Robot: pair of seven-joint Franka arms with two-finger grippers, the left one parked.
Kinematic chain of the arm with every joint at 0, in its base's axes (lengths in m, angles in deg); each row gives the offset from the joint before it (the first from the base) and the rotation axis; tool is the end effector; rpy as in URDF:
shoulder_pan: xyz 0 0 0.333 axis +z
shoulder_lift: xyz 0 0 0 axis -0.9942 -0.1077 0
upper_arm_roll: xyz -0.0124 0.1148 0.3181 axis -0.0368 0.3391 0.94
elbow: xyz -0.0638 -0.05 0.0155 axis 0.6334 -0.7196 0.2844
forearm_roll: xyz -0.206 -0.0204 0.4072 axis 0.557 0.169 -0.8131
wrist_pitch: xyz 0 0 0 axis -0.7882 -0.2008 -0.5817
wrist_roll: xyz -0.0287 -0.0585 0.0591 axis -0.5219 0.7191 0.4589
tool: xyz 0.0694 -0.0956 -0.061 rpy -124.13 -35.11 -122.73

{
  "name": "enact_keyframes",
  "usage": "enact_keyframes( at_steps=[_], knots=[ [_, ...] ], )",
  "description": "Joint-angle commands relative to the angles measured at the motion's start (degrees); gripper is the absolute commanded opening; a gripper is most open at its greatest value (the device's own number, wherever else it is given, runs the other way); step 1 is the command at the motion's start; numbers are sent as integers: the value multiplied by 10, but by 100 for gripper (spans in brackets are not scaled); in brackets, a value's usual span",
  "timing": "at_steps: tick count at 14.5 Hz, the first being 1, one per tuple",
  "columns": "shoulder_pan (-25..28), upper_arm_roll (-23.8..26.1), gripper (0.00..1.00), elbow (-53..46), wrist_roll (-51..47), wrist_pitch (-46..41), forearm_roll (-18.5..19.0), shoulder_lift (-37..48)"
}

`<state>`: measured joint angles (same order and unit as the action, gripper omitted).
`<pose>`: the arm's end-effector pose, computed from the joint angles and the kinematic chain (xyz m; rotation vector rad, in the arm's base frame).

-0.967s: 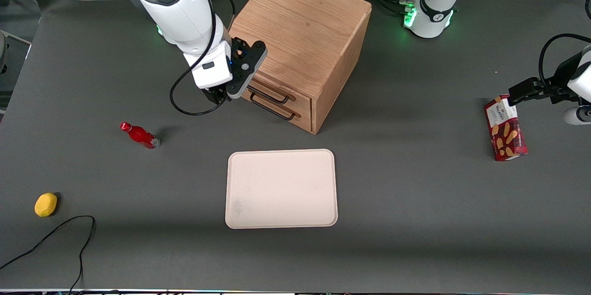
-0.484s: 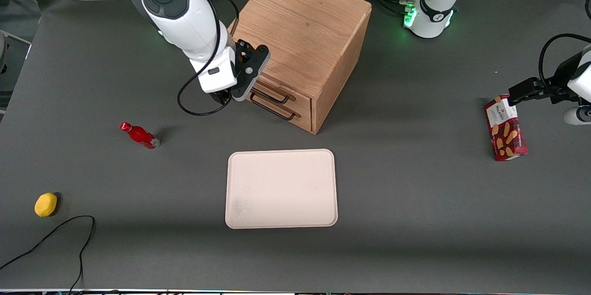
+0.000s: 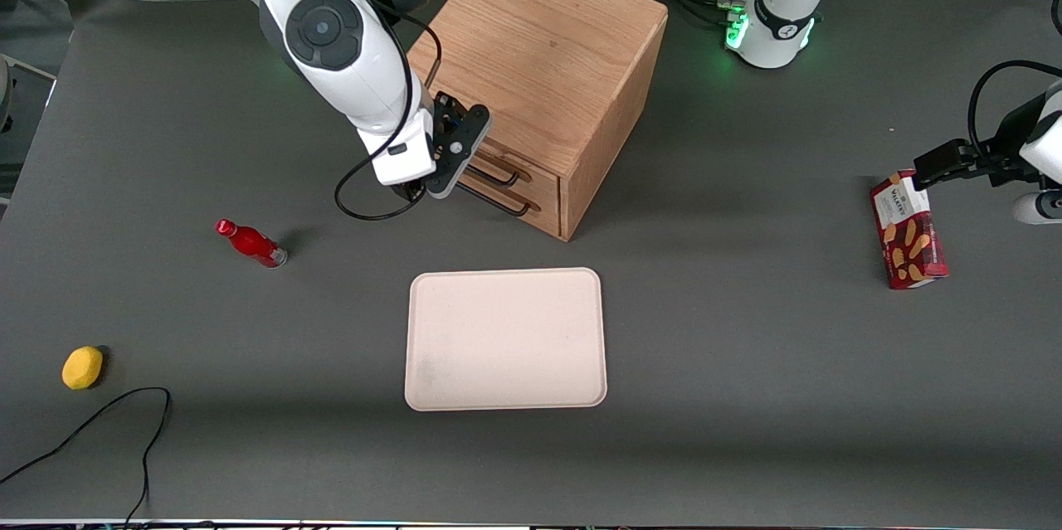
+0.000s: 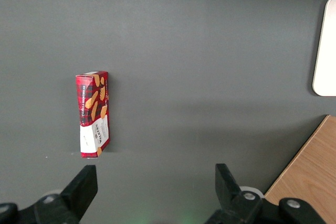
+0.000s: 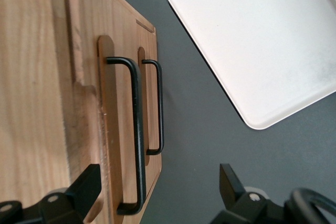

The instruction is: Open upper drawer

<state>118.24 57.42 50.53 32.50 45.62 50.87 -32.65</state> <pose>0.5531 0.4100 0.4586 -2.6451 -1.4397 0.1195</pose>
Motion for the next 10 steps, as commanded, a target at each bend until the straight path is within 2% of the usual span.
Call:
enact_keyframes(
  at_steps=[1, 10],
  knots=[
    [8, -8, 100, 26, 9, 29, -9, 7],
    [15, -8, 100, 75, 9, 88, -7, 0]
  ],
)
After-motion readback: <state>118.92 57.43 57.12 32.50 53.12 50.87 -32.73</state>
